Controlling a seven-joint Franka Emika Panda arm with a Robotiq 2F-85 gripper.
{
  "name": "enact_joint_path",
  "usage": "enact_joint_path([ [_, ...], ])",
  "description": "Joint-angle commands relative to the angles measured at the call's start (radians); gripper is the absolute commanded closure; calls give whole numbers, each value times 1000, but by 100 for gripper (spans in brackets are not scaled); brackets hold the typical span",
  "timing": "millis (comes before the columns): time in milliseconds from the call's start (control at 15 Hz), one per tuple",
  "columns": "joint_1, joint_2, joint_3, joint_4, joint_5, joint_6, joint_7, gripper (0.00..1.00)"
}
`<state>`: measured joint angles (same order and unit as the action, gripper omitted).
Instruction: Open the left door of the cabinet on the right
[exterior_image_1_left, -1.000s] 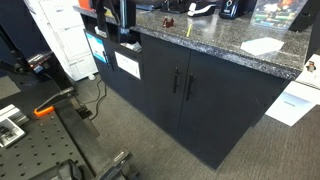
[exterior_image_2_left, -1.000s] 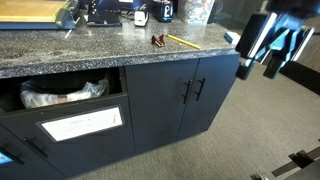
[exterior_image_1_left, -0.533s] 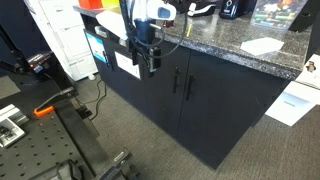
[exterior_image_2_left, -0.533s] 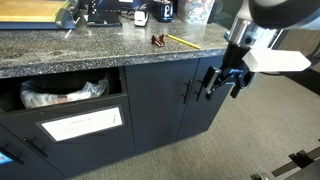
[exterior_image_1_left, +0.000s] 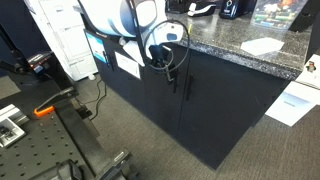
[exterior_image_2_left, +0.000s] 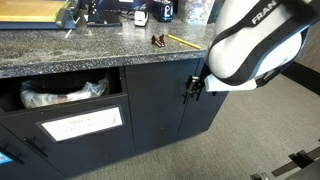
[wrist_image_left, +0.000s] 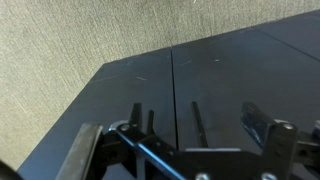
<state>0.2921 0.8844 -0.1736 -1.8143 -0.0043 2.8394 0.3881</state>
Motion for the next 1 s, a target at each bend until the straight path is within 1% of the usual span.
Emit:
enact_joint_path([
  [0, 84, 147, -98, 147, -10, 46, 91, 0],
  [400, 188, 298, -203, 288, 10, 102, 184, 0],
  [667, 210, 383, -250, 383, 22, 120, 235, 0],
  [733, 211, 399, -260, 403, 22, 122, 247, 16],
  [800, 211, 413, -267, 419, 22, 122, 254, 28],
  [933, 208, 435, -281, 450, 20, 123, 268, 42],
])
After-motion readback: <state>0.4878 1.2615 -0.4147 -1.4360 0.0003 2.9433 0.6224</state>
